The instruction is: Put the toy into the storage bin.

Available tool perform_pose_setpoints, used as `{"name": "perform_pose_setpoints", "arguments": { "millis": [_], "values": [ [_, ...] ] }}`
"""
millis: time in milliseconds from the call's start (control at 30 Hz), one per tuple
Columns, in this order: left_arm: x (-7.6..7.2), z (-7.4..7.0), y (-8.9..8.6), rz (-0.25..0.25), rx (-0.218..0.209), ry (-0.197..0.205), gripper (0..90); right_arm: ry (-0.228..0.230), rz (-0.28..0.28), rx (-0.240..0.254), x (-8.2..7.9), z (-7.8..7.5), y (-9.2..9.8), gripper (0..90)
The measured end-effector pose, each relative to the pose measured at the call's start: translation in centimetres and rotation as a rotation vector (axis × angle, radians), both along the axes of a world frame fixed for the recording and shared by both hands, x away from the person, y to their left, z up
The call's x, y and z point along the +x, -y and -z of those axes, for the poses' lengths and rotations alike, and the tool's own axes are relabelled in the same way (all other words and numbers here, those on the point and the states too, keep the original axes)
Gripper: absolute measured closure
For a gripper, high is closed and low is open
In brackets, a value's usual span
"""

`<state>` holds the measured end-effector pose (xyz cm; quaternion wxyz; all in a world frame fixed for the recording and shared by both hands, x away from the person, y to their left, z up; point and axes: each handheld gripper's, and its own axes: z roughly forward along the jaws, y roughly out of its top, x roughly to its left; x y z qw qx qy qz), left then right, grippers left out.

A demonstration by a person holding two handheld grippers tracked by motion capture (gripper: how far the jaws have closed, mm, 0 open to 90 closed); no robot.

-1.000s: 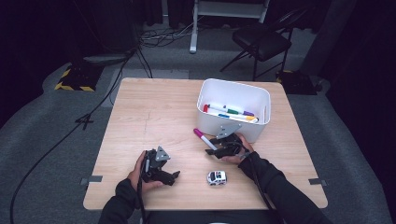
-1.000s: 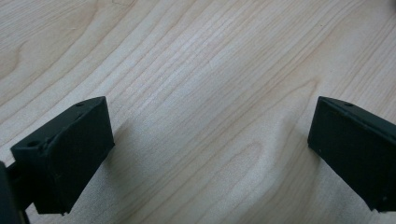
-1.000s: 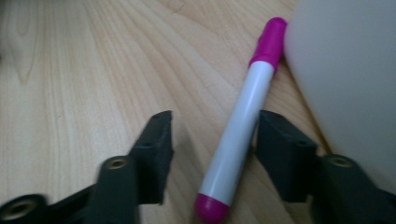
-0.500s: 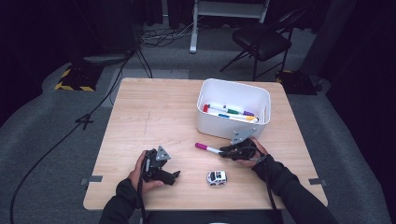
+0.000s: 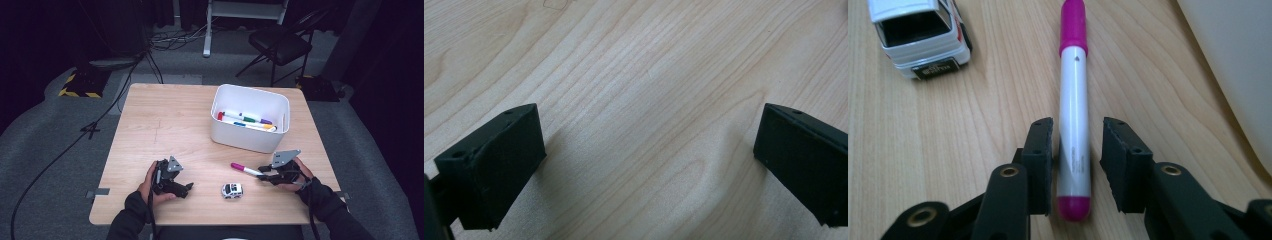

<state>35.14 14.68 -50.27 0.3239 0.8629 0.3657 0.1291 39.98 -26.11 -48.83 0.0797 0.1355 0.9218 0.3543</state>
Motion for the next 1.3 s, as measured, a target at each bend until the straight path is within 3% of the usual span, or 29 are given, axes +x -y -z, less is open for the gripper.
{"name": "perform_pose_setpoints", "arguments": {
  "millis": [133,233,367,467,600,667,833,967,1300],
  "values": [
    [0.0,0.0,0.0,0.003,-0.007,-0.005,0.2,0.013,-0.013,0.053,0.4,-0.1,-2.2,56.1],
    [0.0,0.0,0.1,0.004,-0.009,-0.009,0.2,0.015,-0.036,0.0,0.8,0.2,-4.2,52.8],
    [0.0,0.0,0.1,0.004,-0.01,-0.009,0.2,-0.001,-0.022,0.019,1.8,0.4,-5.8,55.7],
    [0.0,0.1,0.1,0.004,-0.009,-0.008,0.2,-0.045,-0.03,0.033,2.3,0.4,-6.5,61.8],
    [0.0,0.0,0.1,0.004,-0.009,-0.009,0.2,-0.042,-0.037,0.032,2.4,0.4,-6.4,73.8],
    [0.0,0.0,0.1,0.004,-0.01,-0.009,0.2,-0.023,-0.047,0.033,2.4,0.4,-6.3,74.6],
    [0.0,0.0,0.1,0.004,-0.01,-0.009,0.2,-0.03,-0.041,0.039,2.1,0.3,-5.9,75.1],
    [0.0,0.0,0.1,0.004,-0.01,-0.009,0.2,-0.046,-0.031,0.095,1.8,-0.4,-5.1,75.1],
    [0.0,0.0,0.1,0.004,-0.009,-0.008,0.2,0.008,-0.057,0.195,0.4,-3.3,-3.7,75.1]
  ]
}}
